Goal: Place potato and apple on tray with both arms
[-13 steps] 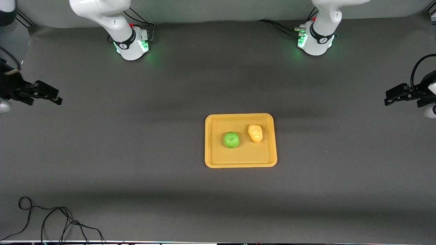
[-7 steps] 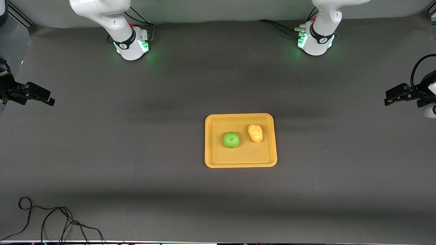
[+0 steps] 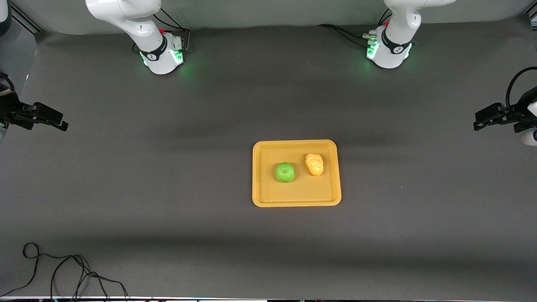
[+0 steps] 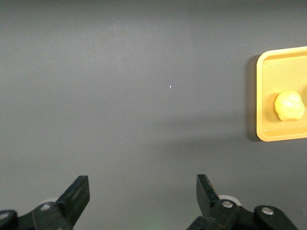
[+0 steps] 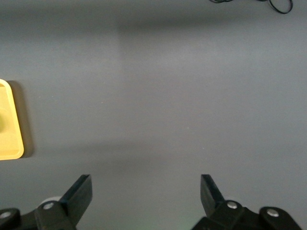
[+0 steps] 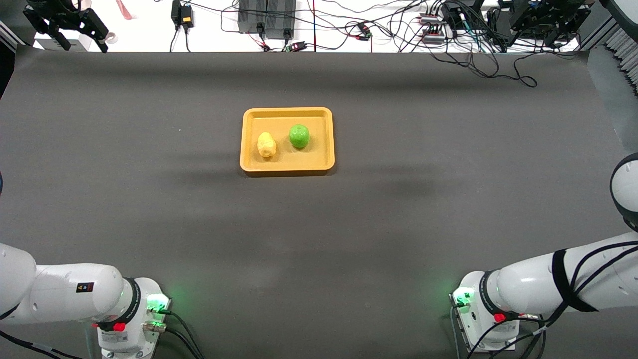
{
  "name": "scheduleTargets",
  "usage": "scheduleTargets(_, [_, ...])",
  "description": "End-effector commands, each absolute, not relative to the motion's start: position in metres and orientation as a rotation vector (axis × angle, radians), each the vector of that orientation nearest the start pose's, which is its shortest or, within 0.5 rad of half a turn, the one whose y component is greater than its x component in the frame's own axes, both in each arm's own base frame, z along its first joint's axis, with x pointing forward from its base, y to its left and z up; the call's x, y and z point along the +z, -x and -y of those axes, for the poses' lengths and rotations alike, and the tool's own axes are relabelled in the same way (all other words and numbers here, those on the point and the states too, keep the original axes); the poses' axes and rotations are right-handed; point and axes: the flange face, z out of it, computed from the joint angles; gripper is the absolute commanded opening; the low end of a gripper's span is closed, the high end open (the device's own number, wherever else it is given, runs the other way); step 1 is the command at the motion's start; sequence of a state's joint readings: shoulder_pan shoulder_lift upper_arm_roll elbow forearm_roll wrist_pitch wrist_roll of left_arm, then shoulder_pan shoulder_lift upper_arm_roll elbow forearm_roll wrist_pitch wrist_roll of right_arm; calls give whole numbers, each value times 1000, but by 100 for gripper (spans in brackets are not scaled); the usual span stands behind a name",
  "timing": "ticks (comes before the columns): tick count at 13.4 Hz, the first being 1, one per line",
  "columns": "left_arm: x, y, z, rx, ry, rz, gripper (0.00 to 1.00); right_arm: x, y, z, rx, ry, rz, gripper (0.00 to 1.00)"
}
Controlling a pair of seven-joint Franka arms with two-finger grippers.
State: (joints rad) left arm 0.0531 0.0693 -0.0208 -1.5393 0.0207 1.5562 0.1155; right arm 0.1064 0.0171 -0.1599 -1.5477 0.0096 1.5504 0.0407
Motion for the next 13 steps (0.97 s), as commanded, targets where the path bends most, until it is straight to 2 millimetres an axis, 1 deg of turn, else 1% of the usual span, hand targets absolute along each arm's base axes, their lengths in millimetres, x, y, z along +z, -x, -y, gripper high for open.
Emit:
scheduleTargets(1, [603, -575, -20, 64, 3100, -155, 99, 629, -555, 42, 5, 3146, -167, 100])
scheduleTargets(3, [602, -575, -19, 66, 3100, -158, 99, 629, -556, 39, 5, 3147, -160, 100])
scheduleTargets(13, [602, -575, -20, 69, 3101, -155, 99, 628, -555, 37, 17, 3145, -155, 100])
